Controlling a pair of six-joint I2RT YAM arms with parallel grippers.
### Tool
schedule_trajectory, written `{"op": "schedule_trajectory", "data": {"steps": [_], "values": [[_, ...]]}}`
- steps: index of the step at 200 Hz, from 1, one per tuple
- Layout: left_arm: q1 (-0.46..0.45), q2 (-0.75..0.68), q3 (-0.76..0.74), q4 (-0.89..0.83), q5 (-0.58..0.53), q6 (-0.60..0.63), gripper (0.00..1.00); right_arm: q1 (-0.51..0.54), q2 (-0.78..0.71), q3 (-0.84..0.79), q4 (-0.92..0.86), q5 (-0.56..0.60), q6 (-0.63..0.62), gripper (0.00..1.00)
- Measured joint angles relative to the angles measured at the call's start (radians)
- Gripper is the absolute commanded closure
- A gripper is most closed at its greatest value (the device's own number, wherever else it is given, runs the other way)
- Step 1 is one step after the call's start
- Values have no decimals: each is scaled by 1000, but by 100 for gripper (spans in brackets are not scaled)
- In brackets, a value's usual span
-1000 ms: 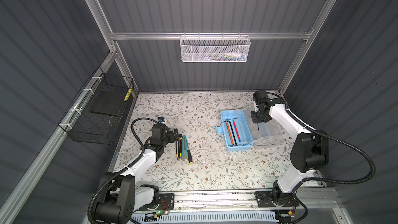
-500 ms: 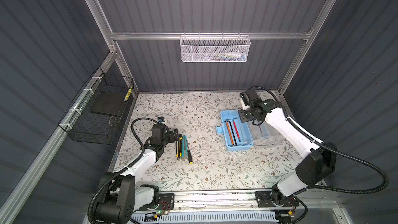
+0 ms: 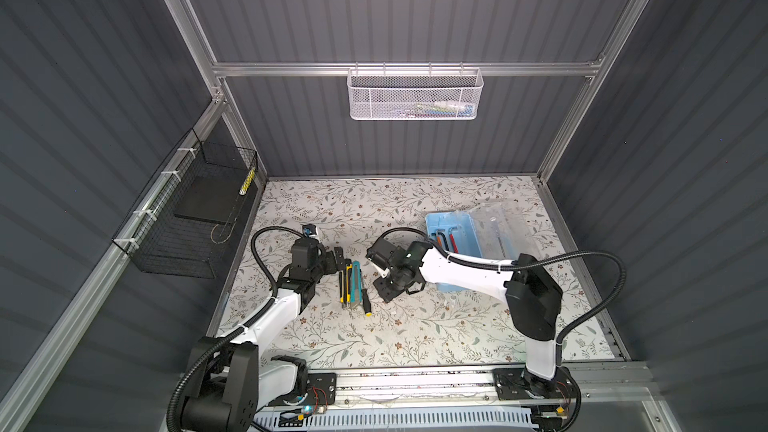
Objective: Pack the tool kit
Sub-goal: 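Move the right gripper over the black-and-yellow screwdriver beside the knives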
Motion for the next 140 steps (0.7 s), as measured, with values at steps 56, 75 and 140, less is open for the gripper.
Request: {"op": "schedule_trajectory", "data": {"steps": [56, 75, 140], "values": [[0, 0, 0, 0, -7, -3, 0, 68, 93, 109, -6, -26, 19, 49], [0, 0, 0, 0, -8, -3, 0, 70, 130, 149, -18, -34, 20, 48], [0, -11, -3, 0, -30, -7, 0, 68, 224, 204, -41, -41, 45, 47]]}}
